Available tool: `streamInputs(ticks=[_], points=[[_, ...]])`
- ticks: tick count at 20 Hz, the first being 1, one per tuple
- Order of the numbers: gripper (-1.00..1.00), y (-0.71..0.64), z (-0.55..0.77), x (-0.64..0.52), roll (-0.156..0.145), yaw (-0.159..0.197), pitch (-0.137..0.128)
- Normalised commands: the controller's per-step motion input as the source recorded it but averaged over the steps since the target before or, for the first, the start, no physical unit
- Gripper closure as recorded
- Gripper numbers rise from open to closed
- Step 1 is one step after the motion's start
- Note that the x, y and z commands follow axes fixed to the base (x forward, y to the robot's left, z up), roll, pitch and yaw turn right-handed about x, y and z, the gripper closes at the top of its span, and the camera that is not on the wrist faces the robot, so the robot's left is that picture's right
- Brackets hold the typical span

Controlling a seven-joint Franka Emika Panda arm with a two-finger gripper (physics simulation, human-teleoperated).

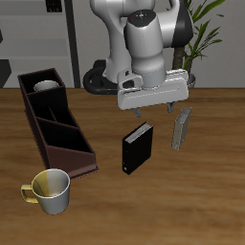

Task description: Place the red mug into the right desk caddy's right compartment and place the yellow book into the right desk caddy's back compartment

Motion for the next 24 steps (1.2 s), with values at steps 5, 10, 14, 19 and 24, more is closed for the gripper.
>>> streamInputs(ticks=[5,10,14,19,24], points=[[-1.00,0.15,-0.03,-0.25,-0.011,-0.039,-0.022],[-1.00,0.29,-0.03,-0.49,-0.029,0.010,-0.051],[-1.00,0.24,-0.02,-0.39,0.023,-0.018,-0.013],[-1.00,0.11,0.07,-0.14,-0.001,-0.011,-0.027],[-1.00,0.08,0.03,-0.04,-0.066,-0.018,-0.022]])
